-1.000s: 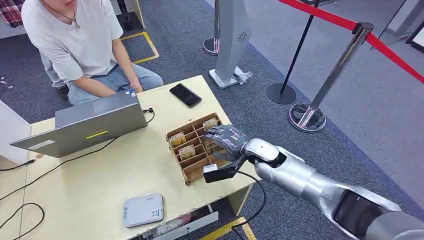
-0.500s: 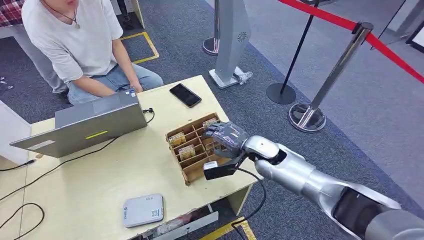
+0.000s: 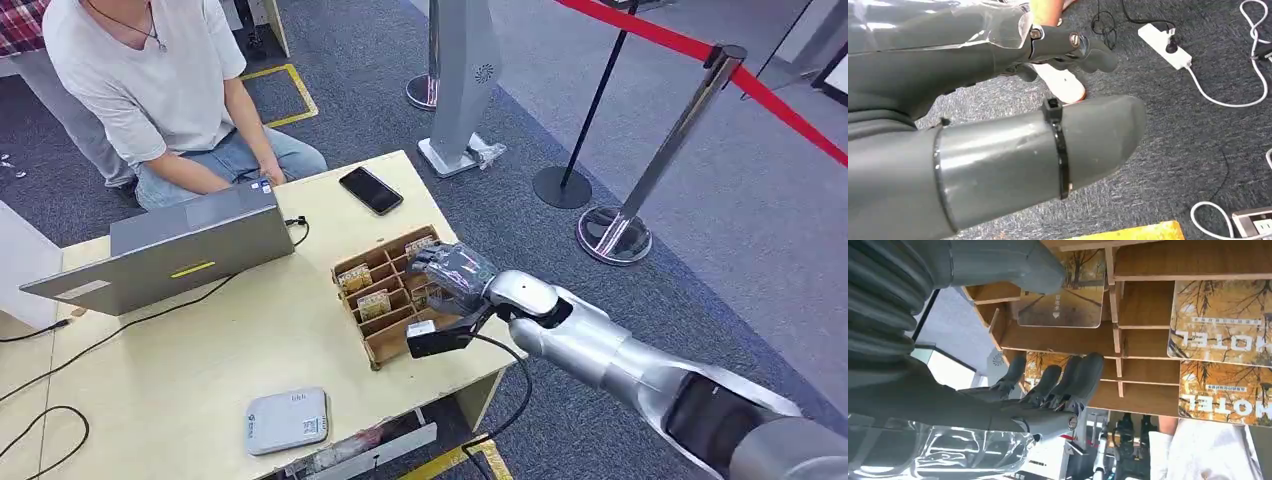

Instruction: Pass the card to the sensor for recognition and then transmit it.

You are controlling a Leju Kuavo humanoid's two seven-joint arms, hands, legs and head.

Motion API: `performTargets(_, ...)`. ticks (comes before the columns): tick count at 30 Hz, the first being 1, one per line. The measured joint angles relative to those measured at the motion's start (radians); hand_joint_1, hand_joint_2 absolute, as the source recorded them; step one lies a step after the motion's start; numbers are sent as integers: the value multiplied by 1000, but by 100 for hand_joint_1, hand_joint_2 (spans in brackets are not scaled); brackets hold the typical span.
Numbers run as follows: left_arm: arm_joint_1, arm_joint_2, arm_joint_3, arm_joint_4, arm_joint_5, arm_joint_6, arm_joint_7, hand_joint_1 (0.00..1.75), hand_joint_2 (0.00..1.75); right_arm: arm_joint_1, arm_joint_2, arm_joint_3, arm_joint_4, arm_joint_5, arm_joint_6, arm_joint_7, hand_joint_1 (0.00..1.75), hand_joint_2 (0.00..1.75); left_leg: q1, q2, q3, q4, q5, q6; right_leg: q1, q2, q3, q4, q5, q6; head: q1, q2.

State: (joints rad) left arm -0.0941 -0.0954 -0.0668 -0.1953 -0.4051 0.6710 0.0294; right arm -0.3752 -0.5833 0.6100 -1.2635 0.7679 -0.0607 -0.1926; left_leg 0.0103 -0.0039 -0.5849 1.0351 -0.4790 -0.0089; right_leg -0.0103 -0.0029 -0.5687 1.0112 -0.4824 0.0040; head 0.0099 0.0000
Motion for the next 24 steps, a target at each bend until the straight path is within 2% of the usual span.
performTargets(12, 0, 1, 12, 0, -7, 0, -1, 0, 0, 4, -21, 5, 5, -17, -24, 14, 84, 175, 0, 0, 0, 0, 0, 0, 0, 0, 0, 0, 0, 0, 0, 0)
performTargets(14, 0, 2, 14, 0, -10, 0, -1, 0, 0, 8, -24, 5, 3, -17, -27, 16, 79, 175, 0, 0, 0, 0, 0, 0, 0, 0, 0, 0, 0, 0, 0, 0)
performTargets(24, 0, 6, 14, 0, -27, 0, 11, 0, 0, 48, -38, 2, -16, -17, -34, 33, 80, 175, 0, 0, 0, 0, 0, 0, 0, 0, 0, 0, 0, 0, 0, 0)
